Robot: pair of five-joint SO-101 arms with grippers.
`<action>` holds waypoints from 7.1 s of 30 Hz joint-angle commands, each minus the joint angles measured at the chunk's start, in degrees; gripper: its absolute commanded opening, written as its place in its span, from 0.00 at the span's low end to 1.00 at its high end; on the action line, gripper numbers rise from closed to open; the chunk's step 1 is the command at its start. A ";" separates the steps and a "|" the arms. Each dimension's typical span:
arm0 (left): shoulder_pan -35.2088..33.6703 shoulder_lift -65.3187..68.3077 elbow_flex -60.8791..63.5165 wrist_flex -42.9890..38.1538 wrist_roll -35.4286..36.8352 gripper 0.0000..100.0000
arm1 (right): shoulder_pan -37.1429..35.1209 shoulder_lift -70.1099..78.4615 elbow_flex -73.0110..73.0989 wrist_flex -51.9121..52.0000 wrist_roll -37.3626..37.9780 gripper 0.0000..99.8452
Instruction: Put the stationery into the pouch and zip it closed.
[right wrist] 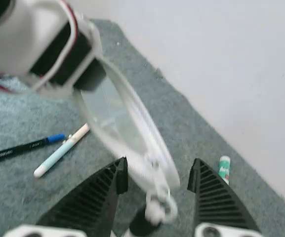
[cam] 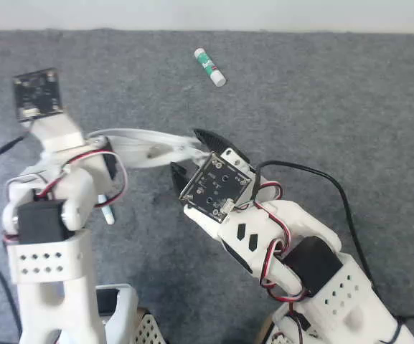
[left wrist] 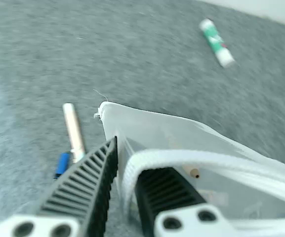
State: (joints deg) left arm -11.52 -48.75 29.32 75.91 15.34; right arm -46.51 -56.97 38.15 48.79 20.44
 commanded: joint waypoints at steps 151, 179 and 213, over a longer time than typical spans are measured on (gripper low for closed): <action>-24.62 -0.26 -2.95 -3.60 9.14 0.04 | 8.40 40.92 -18.29 16.66 2.29 0.01; -2.20 -0.18 -1.01 -1.67 3.25 0.01 | 10.24 -2.24 3.16 7.08 -10.81 0.01; -2.29 -0.18 0.40 -1.93 2.81 0.01 | 2.15 -17.54 9.23 -7.43 -23.47 0.01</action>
State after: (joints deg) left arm -14.15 -48.75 30.99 74.15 18.86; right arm -42.73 -73.23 47.74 45.27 -2.68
